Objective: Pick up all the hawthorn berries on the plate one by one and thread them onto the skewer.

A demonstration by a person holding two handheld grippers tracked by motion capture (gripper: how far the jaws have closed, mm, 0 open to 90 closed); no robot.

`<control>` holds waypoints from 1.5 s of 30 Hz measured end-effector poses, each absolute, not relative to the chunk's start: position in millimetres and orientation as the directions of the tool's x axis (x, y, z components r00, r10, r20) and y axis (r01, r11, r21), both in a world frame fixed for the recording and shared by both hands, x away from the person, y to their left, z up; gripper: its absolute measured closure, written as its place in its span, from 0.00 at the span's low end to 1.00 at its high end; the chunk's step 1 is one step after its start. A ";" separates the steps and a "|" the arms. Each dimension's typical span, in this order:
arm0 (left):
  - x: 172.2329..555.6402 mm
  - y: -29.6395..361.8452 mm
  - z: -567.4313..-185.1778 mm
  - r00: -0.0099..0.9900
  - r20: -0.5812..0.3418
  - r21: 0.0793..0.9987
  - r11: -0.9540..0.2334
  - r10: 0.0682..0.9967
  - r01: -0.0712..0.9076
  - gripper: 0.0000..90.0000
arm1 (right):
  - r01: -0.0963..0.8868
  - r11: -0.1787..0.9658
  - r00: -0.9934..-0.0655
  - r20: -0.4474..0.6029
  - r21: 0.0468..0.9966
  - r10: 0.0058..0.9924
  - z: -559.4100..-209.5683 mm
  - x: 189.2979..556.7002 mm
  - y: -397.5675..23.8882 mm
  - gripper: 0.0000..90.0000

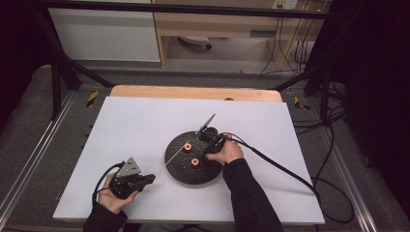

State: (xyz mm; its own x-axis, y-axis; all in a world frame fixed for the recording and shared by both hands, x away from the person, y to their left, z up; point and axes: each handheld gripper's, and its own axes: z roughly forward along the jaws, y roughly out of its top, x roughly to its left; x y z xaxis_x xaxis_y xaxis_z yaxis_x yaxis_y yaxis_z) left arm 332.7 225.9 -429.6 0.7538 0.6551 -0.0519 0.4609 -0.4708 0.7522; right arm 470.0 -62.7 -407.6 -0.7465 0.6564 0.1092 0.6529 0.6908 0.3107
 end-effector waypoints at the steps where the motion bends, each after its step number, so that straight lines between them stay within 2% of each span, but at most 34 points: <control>1: 332.6 225.9 -429.5 0.754 -0.052 0.753 -0.470 0.655 0.460 0.98 | 0.655 0.687 -0.745 0.114 0.314 0.657 -407.2 470.1 -62.9 0.69; 8: 331.5 226.2 -428.4 0.752 -0.047 0.759 -0.466 0.657 0.454 0.98 | 0.666 0.636 -0.724 0.131 0.389 0.677 -393.5 466.8 -68.9 0.69; 13: 329.8 224.7 -427.5 0.753 -0.039 0.764 -0.465 0.657 0.446 0.98 | 0.689 0.544 -0.683 0.177 0.479 0.709 -374.7 460.2 -81.9 0.69; 18: 328.3 223.1 -427.0 0.750 -0.039 0.770 -0.458 0.660 0.443 0.98 | 0.715 0.419 -0.630 0.257 0.559 0.733 -369.1 452.9 -95.0 0.69; 26: 323.4 215.5 -427.7 0.745 -0.041 0.781 -0.444 0.666 0.440 0.98 | 0.705 0.174 -0.574 0.409 0.688 0.710 -374.3 439.9 -113.6 0.70; 29: 322.5 214.5 -427.5 0.743 -0.040 0.782 -0.442 0.668 0.439 0.98 | 0.701 0.118 -0.560 0.441 0.703 0.702 -376.5 437.6 -116.2 0.70; 30: 321.6 213.8 -427.2 0.740 -0.044 0.785 -0.436 0.671 0.441 0.98 | 0.693 0.062 -0.546 0.467 0.718 0.695 -378.0 435.6 -118.4 0.70; 37: 318.5 211.7 -426.0 0.721 -0.068 0.795 -0.400 0.690 0.457 0.98 | 0.649 -0.133 -0.504 0.555 0.749 0.662 -381.8 430.8 -122.9 0.70; 45: 315.1 208.2 -424.3 0.703 -0.091 0.805 -0.363 0.705 0.469 0.98 | 0.584 -0.267 -0.500 0.598 0.767 0.626 -380.8 429.7 -120.2 0.70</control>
